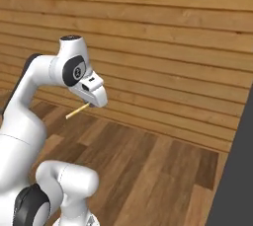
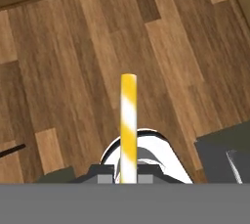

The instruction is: Take a straw from the drawer in front and place it inside the glass cup on the dining counter.

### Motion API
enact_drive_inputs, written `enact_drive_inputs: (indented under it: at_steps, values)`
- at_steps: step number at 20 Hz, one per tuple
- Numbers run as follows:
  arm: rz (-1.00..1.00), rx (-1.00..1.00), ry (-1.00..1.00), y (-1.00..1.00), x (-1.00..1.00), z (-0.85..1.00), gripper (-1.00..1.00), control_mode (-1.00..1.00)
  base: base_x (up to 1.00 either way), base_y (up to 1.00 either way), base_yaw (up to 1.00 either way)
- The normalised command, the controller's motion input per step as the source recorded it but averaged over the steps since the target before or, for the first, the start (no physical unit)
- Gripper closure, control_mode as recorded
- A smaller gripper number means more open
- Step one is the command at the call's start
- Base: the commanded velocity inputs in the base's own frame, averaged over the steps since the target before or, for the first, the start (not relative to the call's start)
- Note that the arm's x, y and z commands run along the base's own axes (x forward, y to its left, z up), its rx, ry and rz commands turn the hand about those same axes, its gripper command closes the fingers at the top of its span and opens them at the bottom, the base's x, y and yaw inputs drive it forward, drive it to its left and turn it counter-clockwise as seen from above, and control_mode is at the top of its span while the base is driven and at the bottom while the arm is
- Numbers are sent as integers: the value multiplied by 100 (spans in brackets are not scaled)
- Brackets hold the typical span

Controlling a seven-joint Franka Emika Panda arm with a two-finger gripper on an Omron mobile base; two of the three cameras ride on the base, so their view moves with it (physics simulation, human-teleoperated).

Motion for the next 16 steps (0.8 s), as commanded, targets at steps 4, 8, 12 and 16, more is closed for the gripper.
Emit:
enact_drive_inputs:
  at_steps: [4,8,12,16]
  values:
    - [0,0,0,0,0,0,100,100,100,0,39]
    - [0,0,0,0,0,0,100,100,100,0,46]
    - [0,0,0,0,0,0,100,100,100,0,57]
    - [0,0,0,0,0,0,100,100,100,0,63]
